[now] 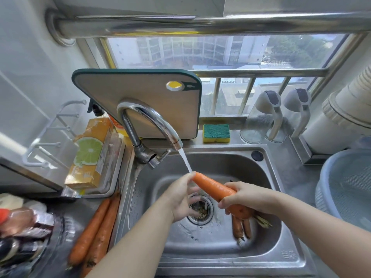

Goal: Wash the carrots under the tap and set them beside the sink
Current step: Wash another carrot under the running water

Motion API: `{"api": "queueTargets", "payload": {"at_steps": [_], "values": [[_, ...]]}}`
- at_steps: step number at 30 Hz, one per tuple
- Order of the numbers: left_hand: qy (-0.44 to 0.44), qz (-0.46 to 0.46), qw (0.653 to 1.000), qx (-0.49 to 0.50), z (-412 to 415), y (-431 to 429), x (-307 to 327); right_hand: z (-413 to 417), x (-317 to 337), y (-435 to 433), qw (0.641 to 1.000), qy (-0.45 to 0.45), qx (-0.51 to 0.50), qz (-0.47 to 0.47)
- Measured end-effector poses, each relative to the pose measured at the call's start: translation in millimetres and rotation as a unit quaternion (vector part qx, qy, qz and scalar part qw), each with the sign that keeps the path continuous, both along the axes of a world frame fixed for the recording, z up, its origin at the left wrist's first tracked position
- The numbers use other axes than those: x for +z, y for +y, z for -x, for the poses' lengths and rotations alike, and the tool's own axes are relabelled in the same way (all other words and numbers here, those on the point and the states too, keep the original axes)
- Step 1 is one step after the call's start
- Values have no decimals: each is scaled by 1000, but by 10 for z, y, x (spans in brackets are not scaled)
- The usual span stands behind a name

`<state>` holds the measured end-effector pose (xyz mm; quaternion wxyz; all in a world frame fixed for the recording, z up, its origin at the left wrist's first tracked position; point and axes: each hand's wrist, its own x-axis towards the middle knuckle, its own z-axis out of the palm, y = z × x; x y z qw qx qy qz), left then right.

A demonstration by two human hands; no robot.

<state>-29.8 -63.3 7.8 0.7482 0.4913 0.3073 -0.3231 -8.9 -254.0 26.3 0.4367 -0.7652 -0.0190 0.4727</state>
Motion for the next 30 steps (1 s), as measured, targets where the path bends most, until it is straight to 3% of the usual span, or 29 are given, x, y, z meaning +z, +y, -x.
{"api": "queueTargets", "payload": {"at_steps": [6,12,15,17,20,22,26,30], "values": [[-61,87,977,182,-80,-130,-1,1,-18,148,990,101,-53,-77],[-185,15,978,99,-65,-74,67,-44,100,377,966,182,-125,-137],[-205,-34,975,71,-61,87,35,-65,105,523,956,216,-125,-152],[-197,-70,972,109,-78,186,-2,-93,63,596,962,210,-103,-140],[-184,-135,955,188,-98,226,-40,-153,39,674,994,46,-66,-74],[-171,-159,946,226,-117,217,-46,-172,76,721,995,-95,-11,-20],[-131,-176,930,295,-201,200,-25,-140,37,743,939,-333,72,42],[-126,-186,928,298,-260,154,-8,-136,-15,723,915,-403,10,9]]}}
